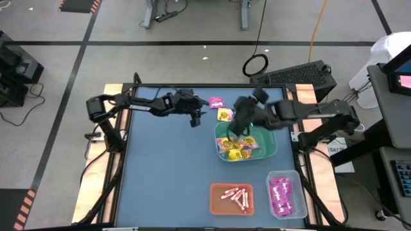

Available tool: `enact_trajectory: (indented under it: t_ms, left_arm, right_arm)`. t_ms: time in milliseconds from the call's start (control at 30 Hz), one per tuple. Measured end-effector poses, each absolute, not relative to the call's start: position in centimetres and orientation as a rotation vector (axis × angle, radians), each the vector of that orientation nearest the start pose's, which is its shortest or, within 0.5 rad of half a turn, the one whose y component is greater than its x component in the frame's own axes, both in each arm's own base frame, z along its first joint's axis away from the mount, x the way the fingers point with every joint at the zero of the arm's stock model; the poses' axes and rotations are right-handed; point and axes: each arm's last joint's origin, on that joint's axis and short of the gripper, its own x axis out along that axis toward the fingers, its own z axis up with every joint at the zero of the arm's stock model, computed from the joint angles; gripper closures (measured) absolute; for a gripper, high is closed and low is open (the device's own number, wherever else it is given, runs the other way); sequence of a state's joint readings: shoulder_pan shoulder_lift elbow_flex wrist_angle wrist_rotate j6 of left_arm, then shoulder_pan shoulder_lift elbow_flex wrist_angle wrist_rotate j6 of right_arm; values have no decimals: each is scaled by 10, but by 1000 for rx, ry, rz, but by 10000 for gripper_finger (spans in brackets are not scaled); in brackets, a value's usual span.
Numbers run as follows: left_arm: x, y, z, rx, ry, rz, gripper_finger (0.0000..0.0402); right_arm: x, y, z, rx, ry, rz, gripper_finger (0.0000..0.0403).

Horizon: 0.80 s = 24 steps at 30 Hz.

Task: Sort candy
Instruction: Put the purple candy pack into the transparent bin

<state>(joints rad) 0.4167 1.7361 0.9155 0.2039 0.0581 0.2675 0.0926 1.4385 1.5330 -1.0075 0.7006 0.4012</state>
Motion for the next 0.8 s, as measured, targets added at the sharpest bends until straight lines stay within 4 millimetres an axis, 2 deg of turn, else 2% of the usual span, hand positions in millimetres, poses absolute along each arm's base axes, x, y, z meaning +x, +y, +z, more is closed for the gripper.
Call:
enact_trajectory:
  t_ms: [100, 233, 367, 500, 667, 800]
  left_arm:
    - [325, 146, 159, 65, 677, 285, 185]
    - [325, 149, 158, 41, 669, 299, 185]
    - [328, 151, 157, 69, 631, 230, 185]
    - [331, 153, 140, 31, 646, 223, 185]
    - [334, 155, 121, 68, 690, 200, 185]
    - [336, 156, 115, 92, 678, 197, 185]
  right_arm:
    - [286, -18, 378, 4, 721, -713, 246]
    - [291, -63, 372, 19, 760, -760, 246]
    - [298, -108, 354, 142, 823, -738, 246]
    - [306, -145, 333, 236, 861, -732, 246]
    - [316, -176, 301, 312, 933, -709, 245]
    - [324, -188, 277, 328, 998, -712, 245]
